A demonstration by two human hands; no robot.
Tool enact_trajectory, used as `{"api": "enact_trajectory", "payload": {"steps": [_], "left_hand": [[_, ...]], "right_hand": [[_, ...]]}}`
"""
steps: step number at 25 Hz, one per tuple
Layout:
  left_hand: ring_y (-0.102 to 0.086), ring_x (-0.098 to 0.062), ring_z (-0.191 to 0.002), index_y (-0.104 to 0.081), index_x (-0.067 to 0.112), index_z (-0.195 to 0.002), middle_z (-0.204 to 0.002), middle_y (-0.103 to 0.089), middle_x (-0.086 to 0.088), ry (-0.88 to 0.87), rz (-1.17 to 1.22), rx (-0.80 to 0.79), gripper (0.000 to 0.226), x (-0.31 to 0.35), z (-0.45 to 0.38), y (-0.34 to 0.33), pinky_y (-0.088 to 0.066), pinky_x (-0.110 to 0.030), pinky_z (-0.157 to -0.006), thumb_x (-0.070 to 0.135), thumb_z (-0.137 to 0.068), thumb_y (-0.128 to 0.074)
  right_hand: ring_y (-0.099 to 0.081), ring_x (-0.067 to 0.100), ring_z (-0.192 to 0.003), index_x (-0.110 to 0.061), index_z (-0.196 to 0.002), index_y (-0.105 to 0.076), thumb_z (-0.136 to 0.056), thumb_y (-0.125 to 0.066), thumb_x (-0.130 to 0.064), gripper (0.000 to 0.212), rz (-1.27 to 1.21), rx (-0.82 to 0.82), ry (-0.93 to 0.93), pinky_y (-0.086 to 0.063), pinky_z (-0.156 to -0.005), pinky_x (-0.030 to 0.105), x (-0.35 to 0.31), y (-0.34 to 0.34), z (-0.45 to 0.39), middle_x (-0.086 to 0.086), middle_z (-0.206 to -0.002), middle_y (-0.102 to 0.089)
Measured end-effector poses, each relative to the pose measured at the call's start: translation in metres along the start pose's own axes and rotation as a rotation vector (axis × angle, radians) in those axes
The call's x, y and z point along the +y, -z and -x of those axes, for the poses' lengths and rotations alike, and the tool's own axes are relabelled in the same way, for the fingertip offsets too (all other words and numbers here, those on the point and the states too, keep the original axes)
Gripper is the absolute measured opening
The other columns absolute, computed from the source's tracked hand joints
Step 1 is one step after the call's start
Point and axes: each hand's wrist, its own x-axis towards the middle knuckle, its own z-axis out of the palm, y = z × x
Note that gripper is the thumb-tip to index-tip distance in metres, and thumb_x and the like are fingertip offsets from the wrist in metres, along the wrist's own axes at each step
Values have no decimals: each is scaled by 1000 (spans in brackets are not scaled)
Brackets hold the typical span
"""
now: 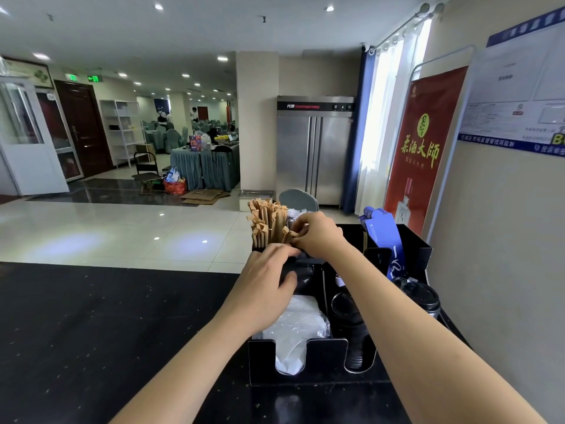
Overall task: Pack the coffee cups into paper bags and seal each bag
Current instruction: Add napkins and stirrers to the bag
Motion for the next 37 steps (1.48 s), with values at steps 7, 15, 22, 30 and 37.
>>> {"api": "enact_trajectory", "payload": {"steps": [7,15,22,30,37], "left_hand": [[-44,-10,-120,-50,31,-140,-138,-47,19,0,7,10,38,-1,0,-1,-42,-31,-102,25,-102,-52],[-42,-8,-120,-49,33,-140,-137,-46,20,-6,14,20,39,0,-1,-3,-42,-29,-102,27,-102,-54],[-42,-6,-121,-48,35,-140,-137,-45,23,-2,22,31,40,-4,-1,-4,-42,-27,-100,29,-101,-54],[-39,-8,-125,-49,32,-140,-144,-45,23,-6,-6,28,40,-7,-4,-10,-38,-26,-102,28,-100,-54],[-38,-9,-124,-50,30,-139,-150,-41,21,2,-3,24,38,-5,-2,-14,-36,-24,-100,30,-101,-53]], "right_hand": [[-64,23,-101,-30,-85,-71,-86,-76,-36,8,-9,29,0,-45,-96,41,7,-3,-2,-3,-91,-71],[-63,26,-107,-26,-104,-71,-85,-73,-32,20,89,234,-21,-28,-84,36,5,-7,-7,-3,-102,-74],[-63,27,-110,-28,-109,-69,-85,-74,-36,26,58,213,-30,-34,-89,37,2,-11,-12,-1,-106,-72],[-66,28,-98,-26,-95,-77,-95,-65,-37,16,-89,218,52,-52,-89,40,10,3,-2,2,-92,-74],[-71,25,-73,-20,-98,-75,-93,-69,-22,8,-280,351,137,-58,-71,37,18,24,8,3,-74,-72]]}}
